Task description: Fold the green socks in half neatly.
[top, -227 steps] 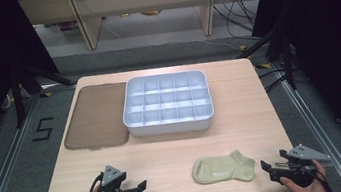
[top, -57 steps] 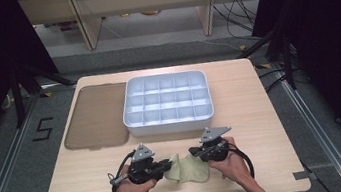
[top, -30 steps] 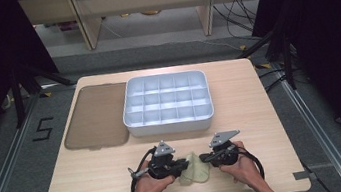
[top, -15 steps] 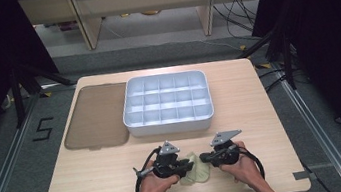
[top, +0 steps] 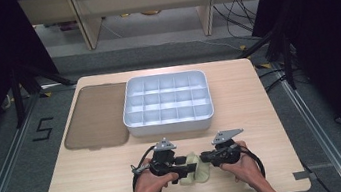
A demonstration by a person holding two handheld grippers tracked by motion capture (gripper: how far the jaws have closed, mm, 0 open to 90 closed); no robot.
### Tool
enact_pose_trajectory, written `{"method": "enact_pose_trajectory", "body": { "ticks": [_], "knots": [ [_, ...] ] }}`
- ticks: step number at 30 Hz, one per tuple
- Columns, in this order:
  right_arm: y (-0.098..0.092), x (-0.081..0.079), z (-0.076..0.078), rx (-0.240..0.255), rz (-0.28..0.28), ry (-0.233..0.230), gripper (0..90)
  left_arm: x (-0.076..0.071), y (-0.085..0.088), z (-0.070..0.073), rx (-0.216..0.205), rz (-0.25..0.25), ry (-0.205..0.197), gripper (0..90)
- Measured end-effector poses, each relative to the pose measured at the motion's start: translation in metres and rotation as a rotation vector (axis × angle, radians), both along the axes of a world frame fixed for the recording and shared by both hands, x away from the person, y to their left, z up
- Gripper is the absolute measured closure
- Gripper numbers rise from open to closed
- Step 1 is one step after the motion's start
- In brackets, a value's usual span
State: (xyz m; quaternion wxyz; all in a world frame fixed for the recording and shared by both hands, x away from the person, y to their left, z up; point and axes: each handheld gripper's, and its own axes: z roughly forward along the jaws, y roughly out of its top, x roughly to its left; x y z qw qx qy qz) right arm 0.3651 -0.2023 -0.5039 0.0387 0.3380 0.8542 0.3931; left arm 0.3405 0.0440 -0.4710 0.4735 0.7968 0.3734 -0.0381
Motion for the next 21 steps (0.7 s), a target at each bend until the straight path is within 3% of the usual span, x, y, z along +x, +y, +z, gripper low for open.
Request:
{"method": "enact_pose_trajectory", "body": {
  "ticks": [2, 3, 5, 7, 10, 11, 14, 18, 21],
  "knots": [
    [-0.003, -0.001, 0.003, 0.026, 0.001, -0.007, 80.9, -0.003, 0.006, 0.002, 0.001, -0.008, -0.020, 60.6],
    [-0.004, -0.002, 0.006, 0.029, -0.003, -0.013, 80.8, -0.005, 0.009, 0.003, 0.011, -0.007, -0.034, 60.6],
    [-0.009, -0.005, 0.013, 0.049, -0.017, -0.030, 80.7, -0.009, 0.015, 0.002, 0.039, 0.003, -0.060, 72.3],
    [-0.010, -0.007, 0.017, 0.051, 0.005, -0.037, 80.5, -0.012, 0.020, 0.000, 0.075, 0.017, -0.085, 77.0],
    [-0.011, -0.013, 0.022, 0.045, -0.008, -0.044, 80.4, -0.014, 0.024, -0.007, 0.089, 0.016, -0.075, 78.9],
    [-0.012, -0.017, 0.026, 0.050, 0.013, -0.079, 80.3, -0.015, 0.023, -0.012, 0.091, 0.015, -0.070, 79.3],
    [-0.012, -0.023, 0.030, 0.054, 0.013, -0.067, 80.3, -0.015, 0.021, -0.016, 0.094, 0.011, -0.067, 79.3],
    [-0.006, -0.033, 0.030, 0.057, 0.062, -0.085, 80.0, -0.018, 0.013, -0.019, 0.105, -0.006, -0.065, 78.8],
    [0.002, -0.040, 0.026, 0.023, 0.108, -0.076, 79.7, -0.018, 0.004, -0.021, 0.121, -0.018, -0.085, 79.1]
  ]
}}
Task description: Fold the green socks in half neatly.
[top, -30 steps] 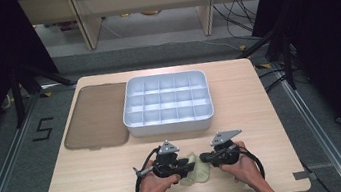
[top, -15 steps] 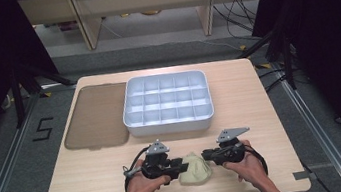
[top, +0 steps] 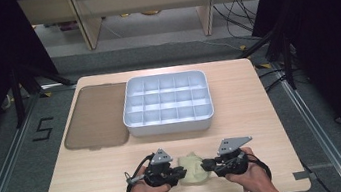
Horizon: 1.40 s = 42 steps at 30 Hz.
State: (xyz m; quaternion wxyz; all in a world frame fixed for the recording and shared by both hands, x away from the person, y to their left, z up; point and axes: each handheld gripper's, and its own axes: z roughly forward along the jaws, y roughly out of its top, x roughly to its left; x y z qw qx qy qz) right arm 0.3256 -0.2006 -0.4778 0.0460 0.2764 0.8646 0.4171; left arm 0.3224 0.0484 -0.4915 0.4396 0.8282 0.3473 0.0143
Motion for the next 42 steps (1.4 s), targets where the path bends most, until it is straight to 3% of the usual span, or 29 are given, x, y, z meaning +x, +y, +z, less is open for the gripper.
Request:
{"method": "enact_pose_trajectory", "body": {
  "ticks": [4, 5, 6, 9, 13, 14, 15, 16, 19, 20, 21, 25, 26, 28, 32, 33, 35, 38, 41, 42],
  "knots": [
    [0.008, -0.005, -0.003, -0.029, 0.029, 0.021, 79.7, 0.001, -0.003, -0.005, 0.024, 0.001, 0.005, 79.9],
    [0.008, -0.005, -0.003, -0.029, 0.029, 0.021, 79.7, 0.002, -0.003, -0.007, 0.038, 0.008, 0.002, 79.9],
    [0.010, -0.006, -0.007, -0.056, 0.041, 0.018, 79.8, 0.004, -0.001, -0.011, 0.079, 0.002, -0.007, 80.5],
    [0.010, -0.005, -0.012, -0.086, 0.036, 0.020, 80.1, 0.005, 0.000, -0.016, 0.088, 0.010, -0.002, 80.7],
    [0.010, -0.005, -0.020, -0.168, 0.028, 0.025, 81.3, 0.004, -0.002, -0.018, 0.081, 0.029, -0.003, 82.0],
    [0.010, -0.005, -0.022, -0.144, 0.020, 0.021, 81.4, 0.004, -0.001, -0.017, 0.099, 0.011, -0.008, 82.2],
    [0.010, -0.004, -0.022, -0.156, 0.022, 0.002, 81.3, 0.004, -0.001, -0.016, 0.099, 0.016, -0.009, 82.1],
    [0.009, -0.004, -0.020, -0.169, 0.030, 0.016, 81.3, 0.004, 0.000, -0.015, 0.100, 0.012, -0.011, 82.0],
    [0.009, -0.004, -0.017, -0.133, 0.016, -0.006, 84.3, 0.007, 0.000, -0.009, 0.080, 0.035, -0.031, 83.0],
    [0.008, -0.003, -0.013, -0.140, 0.020, -0.025, 86.6, 0.010, 0.002, -0.006, 0.090, 0.025, -0.038, 83.6],
    [0.007, 0.000, -0.006, -0.114, 0.005, -0.049, 90.0, 0.012, 0.001, -0.004, 0.084, 0.040, -0.049, 84.6],
    [0.006, 0.010, -0.002, -0.108, -0.023, -0.069, 90.0, 0.024, -0.004, -0.001, 0.060, 0.073, -0.057, 85.3],
    [0.007, 0.014, -0.003, -0.101, -0.026, -0.074, 90.0, 0.027, -0.004, -0.001, 0.071, 0.067, -0.057, 85.3],
    [0.011, 0.023, -0.009, -0.112, -0.028, -0.046, 90.0, 0.033, -0.008, -0.004, 0.079, 0.067, -0.047, 84.7],
    [0.014, 0.031, -0.017, -0.138, -0.030, -0.054, 90.0, 0.039, -0.010, -0.010, 0.106, 0.080, -0.047, 84.4],
    [0.013, 0.033, -0.018, -0.142, -0.029, -0.036, 90.0, 0.040, -0.009, -0.013, 0.119, 0.083, -0.046, 84.4],
    [0.013, 0.034, -0.020, -0.116, -0.048, -0.021, 90.0, 0.041, -0.006, -0.016, 0.112, 0.093, -0.036, 84.5],
    [0.010, 0.034, -0.019, -0.117, -0.035, -0.017, 90.0, 0.040, -0.004, -0.016, 0.108, 0.102, -0.037, 84.0],
    [0.010, 0.031, -0.018, -0.120, -0.064, -0.006, 90.0, 0.040, -0.003, -0.016, 0.104, 0.117, -0.039, 82.7],
    [0.009, 0.032, -0.017, -0.116, -0.046, -0.030, 89.8, 0.040, -0.002, -0.014, 0.091, 0.112, -0.037, 82.0]
  ]
}}
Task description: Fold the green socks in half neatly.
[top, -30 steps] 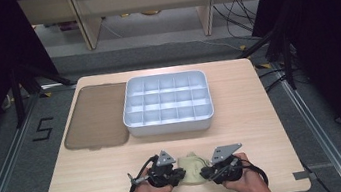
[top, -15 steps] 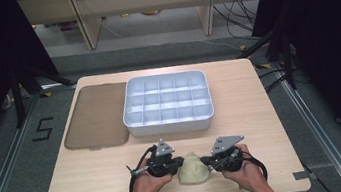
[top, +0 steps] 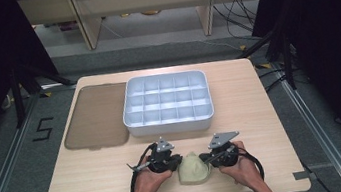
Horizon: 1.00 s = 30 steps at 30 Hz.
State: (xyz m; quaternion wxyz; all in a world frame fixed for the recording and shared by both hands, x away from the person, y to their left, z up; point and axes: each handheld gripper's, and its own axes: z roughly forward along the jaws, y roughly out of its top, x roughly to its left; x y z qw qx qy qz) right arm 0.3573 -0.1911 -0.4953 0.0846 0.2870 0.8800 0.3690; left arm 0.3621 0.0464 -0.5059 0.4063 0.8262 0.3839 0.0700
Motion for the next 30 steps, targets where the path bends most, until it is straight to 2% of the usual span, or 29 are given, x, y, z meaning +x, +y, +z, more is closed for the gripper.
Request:
{"method": "enact_pose_trajectory", "body": {
  "ticks": [3, 6, 7, 11, 12, 15, 17, 19, 20, 21, 22, 23, 24, 25, 26, 28, 29, 30],
  "knots": [
    [-0.002, -0.002, 0.002, 0.015, -0.006, -0.003, 88.9, -0.002, 0.004, 0.005, -0.071, 0.011, 0.030, 78.3],
    [-0.005, -0.008, 0.006, 0.041, -0.020, -0.011, 88.1, -0.008, 0.008, 0.008, -0.084, -0.001, 0.035, 75.8],
    [-0.005, -0.008, 0.006, 0.041, -0.020, -0.011, 88.1, -0.013, 0.007, 0.007, -0.107, 0.019, 0.047, 75.8],
    [-0.005, -0.012, 0.004, 0.039, -0.012, -0.005, 87.5, -0.028, 0.007, 0.003, -0.079, -0.033, 0.047, 77.6],
    [-0.005, -0.012, 0.004, 0.039, -0.016, -0.003, 87.4, -0.030, 0.007, 0.001, -0.036, -0.052, 0.044, 78.1],
    [-0.005, -0.013, 0.004, 0.033, -0.015, -0.008, 87.4, -0.029, 0.008, -0.004, -0.025, -0.042, 0.046, 79.0],
    [-0.004, -0.013, 0.003, 0.025, -0.016, 0.000, 87.4, -0.028, 0.008, -0.008, -0.051, -0.028, 0.065, 79.0],
    [-0.005, -0.012, 0.003, 0.026, -0.007, -0.003, 87.4, -0.029, 0.009, -0.004, -0.053, -0.022, 0.055, 78.7],
    [-0.005, -0.013, 0.003, 0.031, -0.019, 0.000, 87.4, -0.030, 0.008, -0.001, -0.078, -0.009, 0.053, 78.1],
    [-0.005, -0.012, 0.003, 0.035, -0.013, -0.006, 87.3, -0.030, 0.009, 0.001, -0.080, -0.011, 0.049, 76.6],
    [-0.006, -0.012, 0.004, 0.041, -0.016, -0.004, 87.0, -0.031, 0.010, 0.003, -0.073, -0.024, 0.053, 70.9],
    [-0.006, -0.012, 0.004, 0.041, -0.016, -0.004, 87.0, -0.033, 0.010, 0.003, -0.089, -0.027, 0.068, 70.9],
    [-0.006, -0.011, 0.005, 0.038, -0.005, -0.021, 86.8, -0.035, 0.009, 0.002, -0.100, -0.012, 0.076, 61.9],
    [-0.006, -0.011, 0.005, 0.038, -0.005, -0.021, 86.8, -0.037, 0.009, 0.000, -0.099, -0.003, 0.090, 61.9],
    [-0.006, -0.013, 0.006, 0.044, -0.017, 0.001, 86.7, -0.040, 0.010, -0.003, -0.097, 0.012, 0.113, 55.9],
    [-0.006, -0.013, 0.006, 0.047, -0.014, -0.013, 86.3, -0.041, 0.011, -0.004, -0.098, 0.024, 0.129, 50.7],
    [-0.006, -0.013, 0.006, 0.046, -0.010, -0.018, 86.1, -0.042, 0.011, -0.004, -0.125, 0.057, 0.149, 49.4],
    [-0.006, -0.013, 0.006, 0.046, -0.010, -0.018, 86.1, -0.042, 0.011, -0.004, -0.125, 0.057, 0.149, 49.1]
  ]
}}
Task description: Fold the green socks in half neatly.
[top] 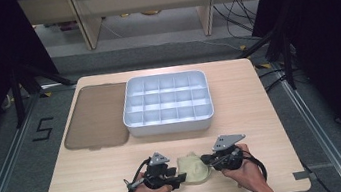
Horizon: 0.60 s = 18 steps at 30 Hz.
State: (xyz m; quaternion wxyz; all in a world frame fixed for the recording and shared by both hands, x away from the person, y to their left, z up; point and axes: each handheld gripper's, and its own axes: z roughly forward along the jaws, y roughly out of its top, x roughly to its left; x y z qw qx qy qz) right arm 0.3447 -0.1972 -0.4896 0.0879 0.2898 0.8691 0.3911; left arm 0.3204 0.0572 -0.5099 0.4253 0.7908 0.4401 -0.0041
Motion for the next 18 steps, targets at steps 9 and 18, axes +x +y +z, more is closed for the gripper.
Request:
{"method": "enact_pose_trajectory", "body": {
  "ticks": [9, 18],
  "knots": [
    [0.0001, -0.0004, -0.0003, -0.002, 0.004, 0.009, 85.0, 0.0009, 0.0007, 0.0005, 0.039, 0.004, 0.032, 49.4],
    [0.0016, -0.0007, -0.0011, -0.019, 0.010, 0.000, 84.6, 0.0037, -0.0070, -0.0003, 0.033, 0.002, 0.024, 52.6]
  ]
}}
